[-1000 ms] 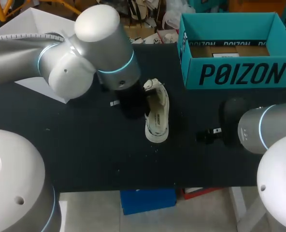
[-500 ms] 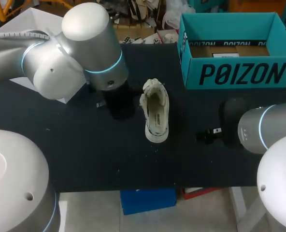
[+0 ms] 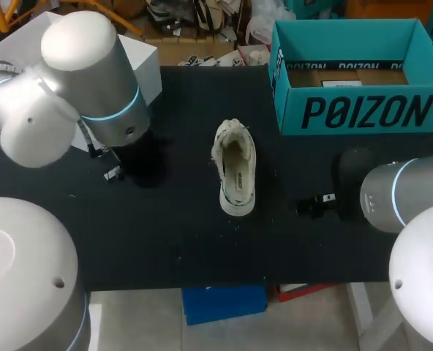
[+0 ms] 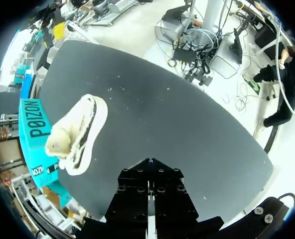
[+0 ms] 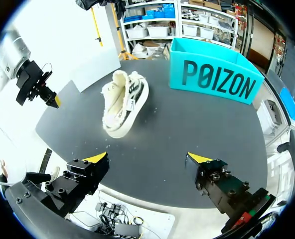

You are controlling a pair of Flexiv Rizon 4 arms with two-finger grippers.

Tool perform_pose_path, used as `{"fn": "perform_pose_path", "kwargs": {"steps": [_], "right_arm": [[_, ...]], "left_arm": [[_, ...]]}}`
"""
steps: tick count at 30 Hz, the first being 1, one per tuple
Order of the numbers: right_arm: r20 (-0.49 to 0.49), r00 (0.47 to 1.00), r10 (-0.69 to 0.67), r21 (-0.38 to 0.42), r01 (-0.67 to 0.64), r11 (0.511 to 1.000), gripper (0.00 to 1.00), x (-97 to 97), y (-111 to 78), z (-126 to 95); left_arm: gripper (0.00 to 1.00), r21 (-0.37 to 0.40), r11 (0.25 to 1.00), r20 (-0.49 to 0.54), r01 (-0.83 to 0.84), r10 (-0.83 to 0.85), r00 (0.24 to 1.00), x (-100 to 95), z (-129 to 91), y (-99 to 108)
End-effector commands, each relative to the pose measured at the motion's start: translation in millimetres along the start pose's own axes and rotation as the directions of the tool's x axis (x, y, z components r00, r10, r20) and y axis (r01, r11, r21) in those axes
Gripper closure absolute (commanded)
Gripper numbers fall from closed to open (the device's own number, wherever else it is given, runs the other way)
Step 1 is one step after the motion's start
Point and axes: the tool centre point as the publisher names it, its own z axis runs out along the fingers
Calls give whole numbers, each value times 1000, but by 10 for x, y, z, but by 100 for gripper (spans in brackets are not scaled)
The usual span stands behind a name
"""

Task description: Take the shoe out of the shoebox, open the shoe tongue, remove and reinsert the insole, then place the shoe into the shoebox

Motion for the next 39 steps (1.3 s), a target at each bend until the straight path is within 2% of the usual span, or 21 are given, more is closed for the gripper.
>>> {"fn": "perform_pose_path", "kwargs": {"steps": [1, 16, 20, 24, 34, 39], "right_arm": [[2, 1000, 1, -4, -1, 1000, 0, 9, -13, 6], [2, 1000, 1, -4, -1, 1000, 0, 9, -13, 6], [2, 1000, 1, -4, -1, 1000, 0, 9, -13, 6], [2, 1000, 1, -4, -1, 1000, 0, 9, -13, 6], [2, 1000, 1, -4, -1, 1000, 0, 9, -13, 6], [2, 1000, 1, -4, -1, 1000, 0, 9, -13, 6]], "left_arm": [[100, -12, 999, 52, 33, -33, 998, 289, -18, 107], [100, -19, 999, 47, 37, -36, 998, 301, -20, 119], [100, -18, 988, -15, 156, -156, 988, 326, -19, 258], [100, 16, 961, -83, 275, -273, 958, 382, -43, 418], [100, -98, 924, -139, 371, -382, 914, 553, -4, 599], [100, -112, 905, -136, 410, -423, 896, 673, 15, 742]]}}
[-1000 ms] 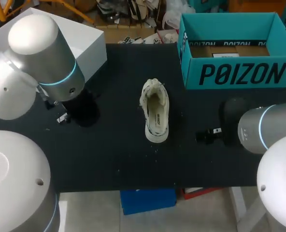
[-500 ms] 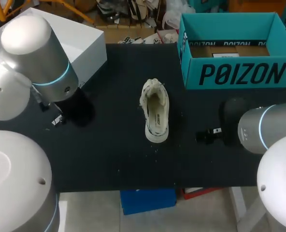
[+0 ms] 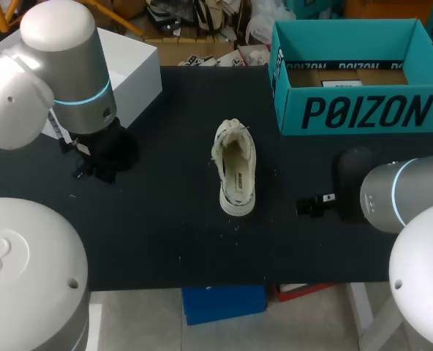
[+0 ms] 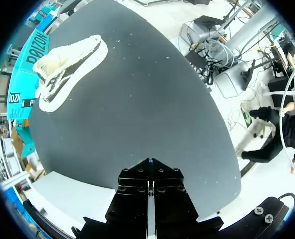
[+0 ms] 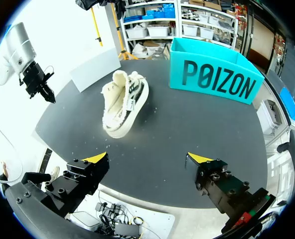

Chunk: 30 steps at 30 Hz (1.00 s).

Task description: Take the shoe out of the shoebox, open the shoe tongue, remove and reinsert the insole, then place the shoe into the shoebox

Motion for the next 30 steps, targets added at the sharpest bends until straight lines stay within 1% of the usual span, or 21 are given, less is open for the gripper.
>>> {"fn": "perform_pose_path", "kwargs": {"steps": [1, 2, 5, 10, 18, 19, 21, 22, 27, 30], "right_arm": [[1, 1000, 1, -4, -1, 1000, 0, 9, -13, 5], [1, 1000, 1, -4, -1, 1000, 0, 9, -13, 5], [1, 1000, 1, -4, -1, 1000, 0, 9, -13, 5], [1, 1000, 1, -4, -1, 1000, 0, 9, -13, 5], [1, 1000, 1, -4, -1, 1000, 0, 9, -13, 5], [1, 1000, 1, -4, -1, 1000, 0, 9, -13, 5], [1, 1000, 1, -4, -1, 1000, 0, 9, -13, 5], [1, 1000, 1, -4, -1, 1000, 0, 9, -13, 5], [1, 1000, 1, -4, -1, 1000, 0, 9, -13, 5], [1, 1000, 1, -4, -1, 1000, 0, 9, -13, 5]], "left_arm": [[100, -2, 999, 1, 32, -32, 999, 22, 29, 118], [100, -11, 999, 3, 44, -44, 999, 29, 39, 160], [100, -3, 997, 8, 76, -76, 997, 54, 63, 275], [100, 1, 988, 19, 152, -152, 988, 110, 111, 524], [100, 12, 956, 30, 294, -294, 955, 241, 134, 907], [100, -2, 951, 33, 309, -309, 951, 251, 140, 958], [100, 6, 943, 37, 334, -334, 942, 262, 145, 1044], [100, -12, 936, 36, 352, -352, 935, 270, 151, 1107], [100, -16, 917, 46, 399, -398, 916, 243, 147, 1296], [100, -27, 906, 52, 422, -421, 906, 184, 160, 1413]]}}
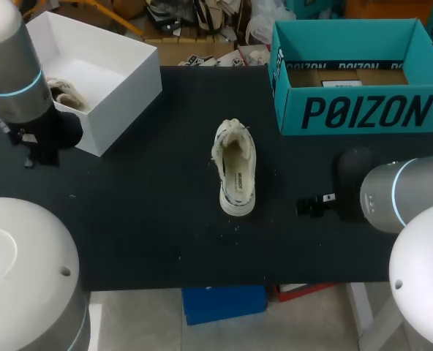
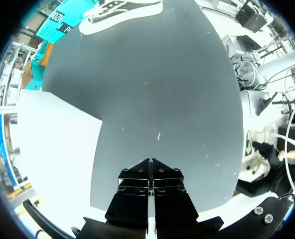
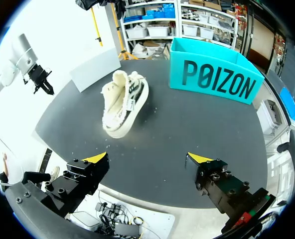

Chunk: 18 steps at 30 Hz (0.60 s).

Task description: Take the shoe out of the shoebox, open the shoe tongue, remove and reinsert the insole, then place the shoe into the shoebox

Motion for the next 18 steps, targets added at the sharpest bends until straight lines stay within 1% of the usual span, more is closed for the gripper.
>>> {"fn": "perform_pose_path", "kwargs": {"steps": [1, 3, 5, 7, 8, 10, 12, 17, 18], "right_arm": [[2, 1000, 1, -4, -1, 1000, 0, 8, -13, 6], [2, 1000, 1, -4, -1, 1000, 0, 8, -13, 6], [2, 1000, 1, -4, -1, 1000, 0, 8, -13, 6], [2, 1000, 1, -4, -1, 1000, 0, 8, -13, 6], [2, 1000, 1, -4, -1, 1000, 0, 8, -13, 6], [2, 1000, 1, -4, -1, 1000, 0, 8, -13, 6], [2, 1000, 1, -4, -1, 1000, 0, 8, -13, 6], [2, 1000, 1, -4, -1, 1000, 0, 8, -13, 6], [2, 1000, 1, -4, -1, 1000, 0, 8, -13, 6]], "left_arm": [[100, -3, 1000, 2, 14, -14, 1000, -121, 35, 92], [100, -16, 999, 7, 33, -33, 999, -190, 44, 122], [100, -6, 999, 15, 47, -47, 999, -262, 49, 137], [100, -17, 998, 22, 62, -61, 998, -334, 65, 147], [100, -11, 998, 25, 65, -64, 998, -372, 74, 151], [100, -38, 996, 29, 85, -84, 996, -441, 109, 162], [100, -20, 995, 35, 99, -98, 995, -504, 132, 176], [100, -34, 991, 40, 128, -127, 991, -641, 188, 191], [100, -26, 992, 41, 127, -126, 991, -656, 194, 186]]}}
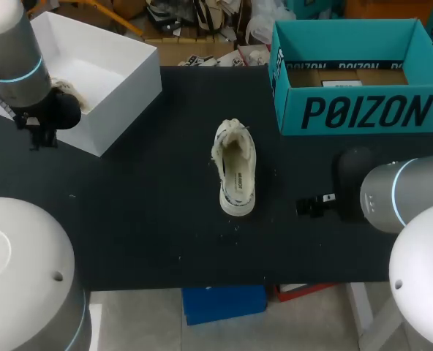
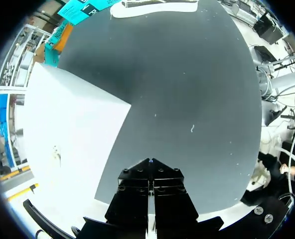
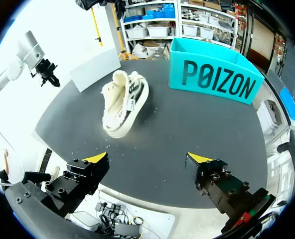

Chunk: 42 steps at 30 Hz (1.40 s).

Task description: Take the shoe out of the shoebox, open the shoe tongue, remove and reinsert the insole, then place the shoe into the shoebox

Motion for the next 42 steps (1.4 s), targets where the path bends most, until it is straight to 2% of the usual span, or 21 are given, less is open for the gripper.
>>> {"fn": "perform_pose_path", "kwargs": {"steps": [1, 18, 42], "right_arm": [[2, 1000, 1, -4, -1, 1000, 0, 8, -13, 5], [2, 1000, 1, -4, -1, 1000, 0, 8, -13, 5], [2, 1000, 1, -4, -1, 1000, 0, 8, -13, 5]], "left_arm": [[100, 2, 1000, -11, 3, -3, 1000, -138, 95, -57], [100, 8, 999, -2, 37, -37, 999, -408, 249, -202], [100, 36, 999, 6, 2, -2, 1000, -725, 365, -660]]}}
